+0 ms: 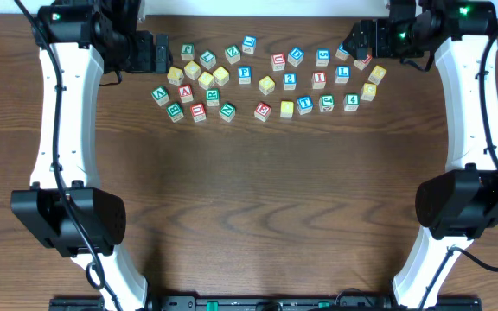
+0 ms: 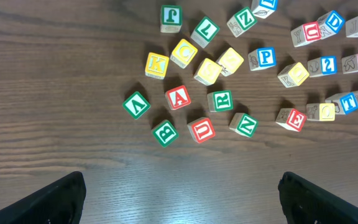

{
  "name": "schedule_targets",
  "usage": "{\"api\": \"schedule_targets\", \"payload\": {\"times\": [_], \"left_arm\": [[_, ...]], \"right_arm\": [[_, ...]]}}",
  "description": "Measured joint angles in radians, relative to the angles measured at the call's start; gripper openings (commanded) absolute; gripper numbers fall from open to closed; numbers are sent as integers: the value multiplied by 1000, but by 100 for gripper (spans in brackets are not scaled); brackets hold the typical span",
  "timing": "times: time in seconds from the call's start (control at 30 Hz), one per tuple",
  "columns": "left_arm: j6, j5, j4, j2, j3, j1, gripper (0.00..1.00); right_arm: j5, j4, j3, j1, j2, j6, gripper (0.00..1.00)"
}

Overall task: Spell out AI2
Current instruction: 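Raise both arms and swing them forward over the blocks, then lower the left gripper onto the red-lettered A block and grasp it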

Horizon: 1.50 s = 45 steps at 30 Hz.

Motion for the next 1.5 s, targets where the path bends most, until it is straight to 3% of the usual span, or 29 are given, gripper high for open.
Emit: {"api": "schedule_targets", "payload": {"times": [0.07,0.4,0.77,1.0,1.1,1.27,1.5], "left_arm": [[-18,0,0,0,0,-2,100],[-212,-130,0,23,0,-76,87],[-411,-260,30,196,0,-148,78],[-442,-269,128,334,0,-167,76],[-445,-271,154,372,0,-172,71],[-448,-274,174,392,0,-172,62],[-444,-279,209,415,0,-172,61]], "right_arm": [[-2,-3,0,7,0,0,99],[72,-24,0,78,0,33,96],[164,-64,0,95,0,82,94],[176,-84,0,95,0,85,93],[177,-93,0,95,0,85,94],[178,-102,0,95,0,85,93],[178,-103,0,95,0,85,94]]}}
